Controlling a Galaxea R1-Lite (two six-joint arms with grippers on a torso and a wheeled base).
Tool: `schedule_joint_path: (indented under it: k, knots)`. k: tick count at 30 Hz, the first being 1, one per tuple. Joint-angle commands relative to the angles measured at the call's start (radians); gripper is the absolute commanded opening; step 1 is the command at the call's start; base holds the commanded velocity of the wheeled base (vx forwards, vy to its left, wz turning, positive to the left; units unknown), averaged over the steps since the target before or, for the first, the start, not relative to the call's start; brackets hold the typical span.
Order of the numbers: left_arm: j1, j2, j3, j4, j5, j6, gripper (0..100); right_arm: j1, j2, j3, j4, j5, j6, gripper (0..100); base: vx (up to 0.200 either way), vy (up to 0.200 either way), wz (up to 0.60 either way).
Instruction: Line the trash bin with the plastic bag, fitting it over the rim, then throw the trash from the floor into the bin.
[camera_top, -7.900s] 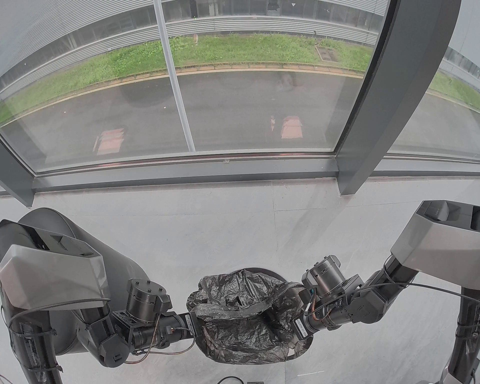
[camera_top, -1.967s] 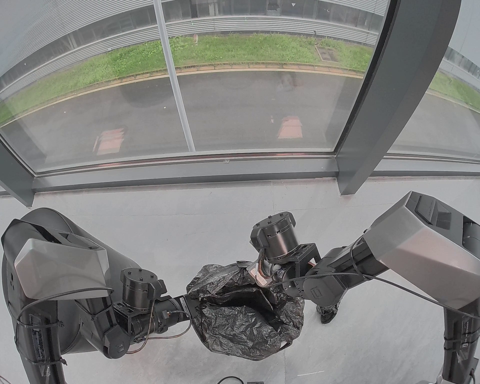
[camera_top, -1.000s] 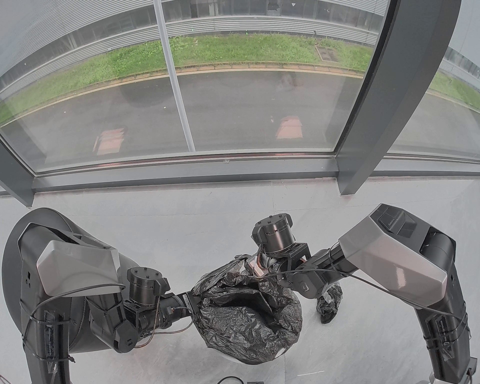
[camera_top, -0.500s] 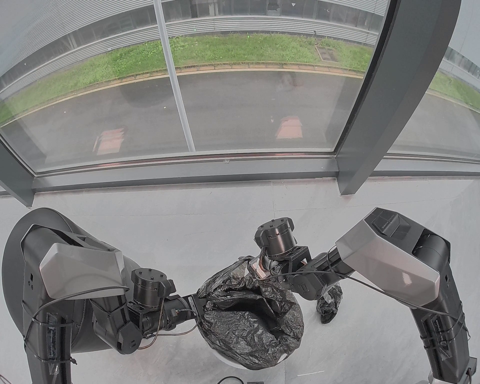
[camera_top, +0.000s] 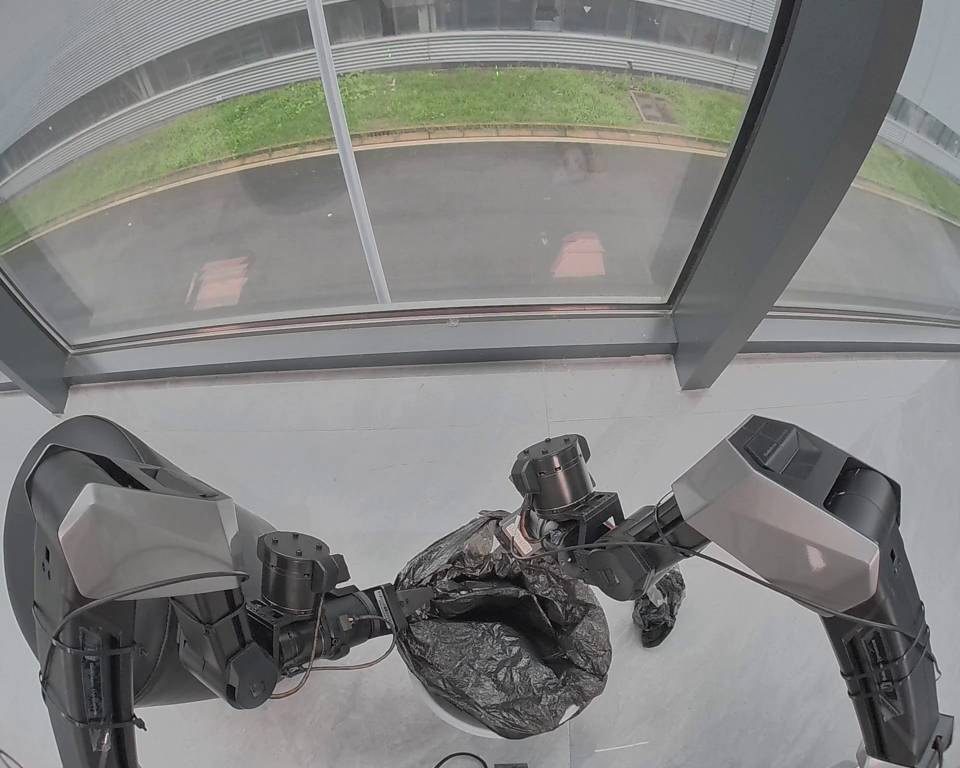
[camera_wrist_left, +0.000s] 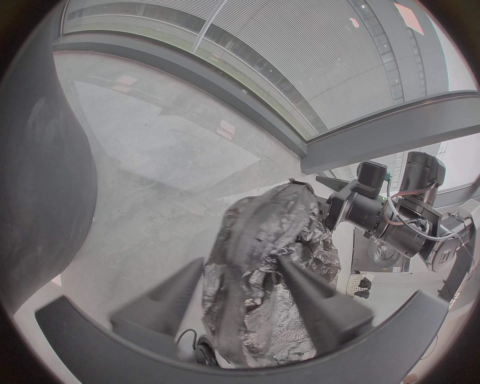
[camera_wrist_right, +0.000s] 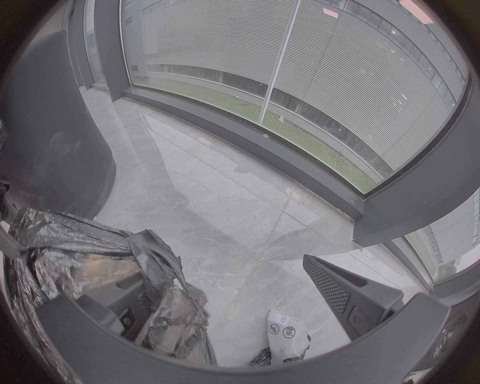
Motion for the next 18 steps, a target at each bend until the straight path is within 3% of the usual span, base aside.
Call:
schedule_joint_path:
  k: [1, 9, 14, 18]
  knots:
    - [-0.003, -0.007, 0.008, -0.007, -0.003, 0.0, 100, 0.001, -0.003, 0.0, -0.002, 0.0, 0.001, 100, 0.0, 0.0, 0.0]
    - [-0.003, -0.026, 0.016, -0.01, 0.019, -0.001, 100, 0.001, -0.011, 0.001, -0.009, 0.0, 0.006, 100, 0.0, 0.0, 0.0]
    - [-0.001, -0.058, 0.043, -0.011, 0.14, 0.037, 100, 0.005, -0.075, 0.076, -0.045, 0.001, 0.003, 100, 0.0, 0.0, 0.0]
    - [0.003, -0.064, 0.089, -0.047, 0.174, 0.091, 100, 0.019, -0.143, 0.176, -0.046, 0.043, 0.004, 100, 0.0, 0.0, 0.0]
